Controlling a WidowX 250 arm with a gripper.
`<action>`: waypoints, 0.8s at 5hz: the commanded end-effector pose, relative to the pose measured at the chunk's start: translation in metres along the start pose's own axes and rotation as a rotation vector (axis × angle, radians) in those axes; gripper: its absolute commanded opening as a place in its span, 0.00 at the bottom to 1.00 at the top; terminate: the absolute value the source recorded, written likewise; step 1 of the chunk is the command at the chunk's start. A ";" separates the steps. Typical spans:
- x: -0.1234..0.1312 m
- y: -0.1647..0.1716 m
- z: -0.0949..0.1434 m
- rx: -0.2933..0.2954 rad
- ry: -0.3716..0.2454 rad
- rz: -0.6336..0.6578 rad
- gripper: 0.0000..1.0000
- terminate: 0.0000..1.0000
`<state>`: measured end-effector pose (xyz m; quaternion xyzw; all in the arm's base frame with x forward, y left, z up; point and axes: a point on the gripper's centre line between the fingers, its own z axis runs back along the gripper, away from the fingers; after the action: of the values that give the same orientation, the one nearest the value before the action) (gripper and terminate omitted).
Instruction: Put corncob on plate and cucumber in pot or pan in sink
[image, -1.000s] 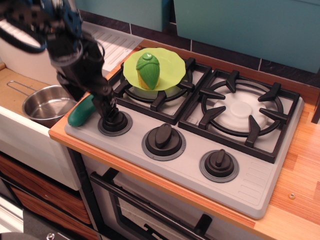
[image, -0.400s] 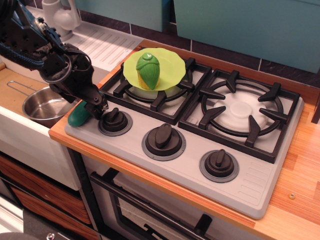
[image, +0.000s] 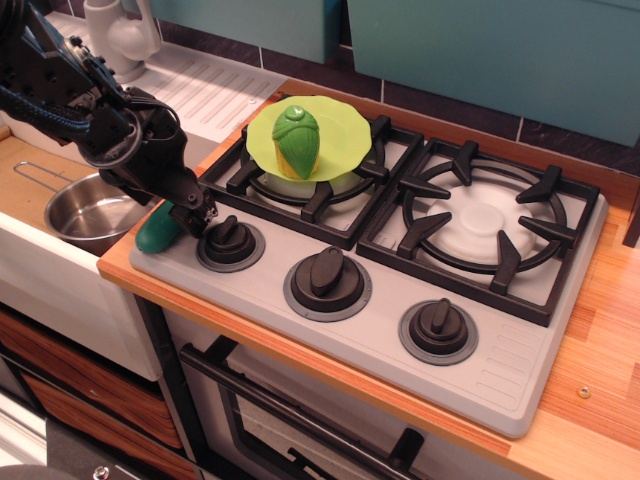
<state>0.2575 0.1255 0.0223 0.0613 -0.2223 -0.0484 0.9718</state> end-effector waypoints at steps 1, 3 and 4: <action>0.009 0.001 0.006 -0.032 0.044 0.009 0.00 0.00; 0.016 0.000 0.011 -0.048 0.076 0.021 0.00 0.00; 0.020 0.002 0.023 -0.035 0.074 0.006 0.00 0.00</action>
<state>0.2550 0.1195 0.0326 0.0277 -0.1569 -0.0455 0.9862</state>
